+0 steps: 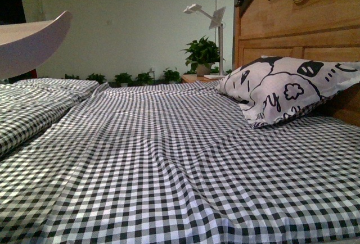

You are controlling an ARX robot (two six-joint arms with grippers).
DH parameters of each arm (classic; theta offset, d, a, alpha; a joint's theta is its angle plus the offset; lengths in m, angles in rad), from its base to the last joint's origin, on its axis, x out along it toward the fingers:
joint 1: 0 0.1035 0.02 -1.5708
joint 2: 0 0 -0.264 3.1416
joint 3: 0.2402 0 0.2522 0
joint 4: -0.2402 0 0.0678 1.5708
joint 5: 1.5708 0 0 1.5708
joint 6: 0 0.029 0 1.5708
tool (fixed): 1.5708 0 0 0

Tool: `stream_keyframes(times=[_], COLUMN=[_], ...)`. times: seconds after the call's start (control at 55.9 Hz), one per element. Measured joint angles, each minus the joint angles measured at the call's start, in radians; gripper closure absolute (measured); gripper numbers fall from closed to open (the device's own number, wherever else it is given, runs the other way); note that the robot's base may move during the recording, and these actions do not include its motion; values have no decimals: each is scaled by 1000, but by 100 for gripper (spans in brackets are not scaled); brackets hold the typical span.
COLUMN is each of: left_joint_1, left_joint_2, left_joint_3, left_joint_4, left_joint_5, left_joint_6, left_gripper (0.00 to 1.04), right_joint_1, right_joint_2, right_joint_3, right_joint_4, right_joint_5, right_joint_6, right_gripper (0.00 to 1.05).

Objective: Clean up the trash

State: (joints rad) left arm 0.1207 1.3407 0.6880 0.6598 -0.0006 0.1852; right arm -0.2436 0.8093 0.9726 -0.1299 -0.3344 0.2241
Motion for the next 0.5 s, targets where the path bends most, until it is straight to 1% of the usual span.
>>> stream_keyframes(times=[0.215, 0.501], left_joint_1=[-15, -21], left_joint_2=[-69, -91], left_joint_3=[-62, -90], left_joint_4=[-10, -13], left_joint_5=[-9, -19], left_joint_6=[-10, -30], left_gripper=[76, 76], right_joint_1=[-5, 18], right_joint_2=[-46, -59], right_joint_3=[-17, -32], right_joint_4=[-27, -34], right_joint_5=[-52, -39], right_joint_6=[9, 20], right_gripper=[84, 84])
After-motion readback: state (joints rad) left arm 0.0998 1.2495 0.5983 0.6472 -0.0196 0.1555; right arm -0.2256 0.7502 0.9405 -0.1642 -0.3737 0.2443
